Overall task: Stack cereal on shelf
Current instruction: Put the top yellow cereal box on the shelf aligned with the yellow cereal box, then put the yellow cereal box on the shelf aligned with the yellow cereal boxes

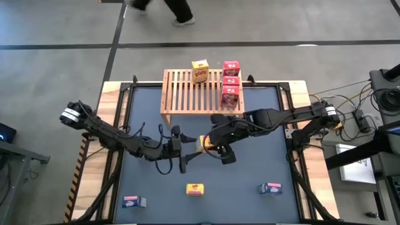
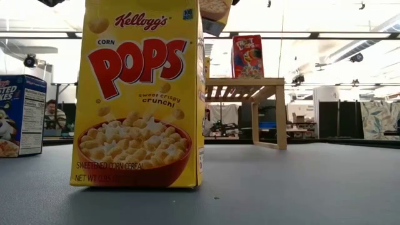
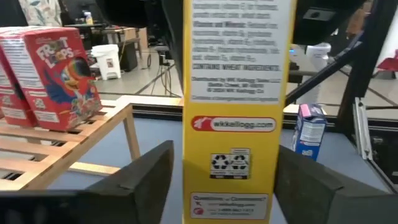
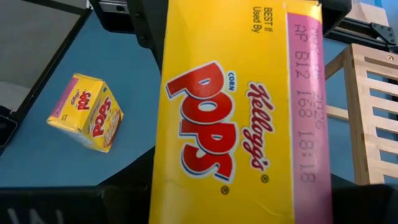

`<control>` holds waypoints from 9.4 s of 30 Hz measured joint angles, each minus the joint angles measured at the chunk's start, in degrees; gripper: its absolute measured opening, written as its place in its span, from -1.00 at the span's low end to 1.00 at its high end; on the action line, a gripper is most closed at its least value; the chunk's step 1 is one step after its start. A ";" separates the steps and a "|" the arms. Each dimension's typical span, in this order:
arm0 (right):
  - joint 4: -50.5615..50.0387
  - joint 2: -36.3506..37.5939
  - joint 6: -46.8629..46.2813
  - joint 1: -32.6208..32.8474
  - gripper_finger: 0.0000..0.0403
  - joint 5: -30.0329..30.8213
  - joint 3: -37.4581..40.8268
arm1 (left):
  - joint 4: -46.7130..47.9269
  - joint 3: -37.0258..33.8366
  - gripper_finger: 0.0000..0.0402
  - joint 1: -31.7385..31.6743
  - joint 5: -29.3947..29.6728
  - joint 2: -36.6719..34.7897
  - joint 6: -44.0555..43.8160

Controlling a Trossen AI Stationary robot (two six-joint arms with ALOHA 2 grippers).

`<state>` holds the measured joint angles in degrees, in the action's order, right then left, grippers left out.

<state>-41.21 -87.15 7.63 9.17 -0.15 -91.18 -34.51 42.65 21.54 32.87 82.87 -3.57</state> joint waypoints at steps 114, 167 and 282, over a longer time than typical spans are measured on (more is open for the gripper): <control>39.98 38.18 0.49 13.31 0.18 1.80 51.12 | -35.70 -4.70 0.18 -59.10 -61.75 18.43 -5.77; 44.65 35.17 2.19 13.18 0.18 6.26 51.12 | 29.96 -5.68 0.25 -37.11 -33.70 -30.49 8.94; 44.52 35.21 -0.76 13.18 0.18 6.27 51.30 | 39.82 5.95 0.00 -39.17 -6.38 -12.31 -2.19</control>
<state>3.31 -51.94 6.86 22.35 6.12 -39.88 5.31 48.60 -17.63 26.49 70.57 -5.77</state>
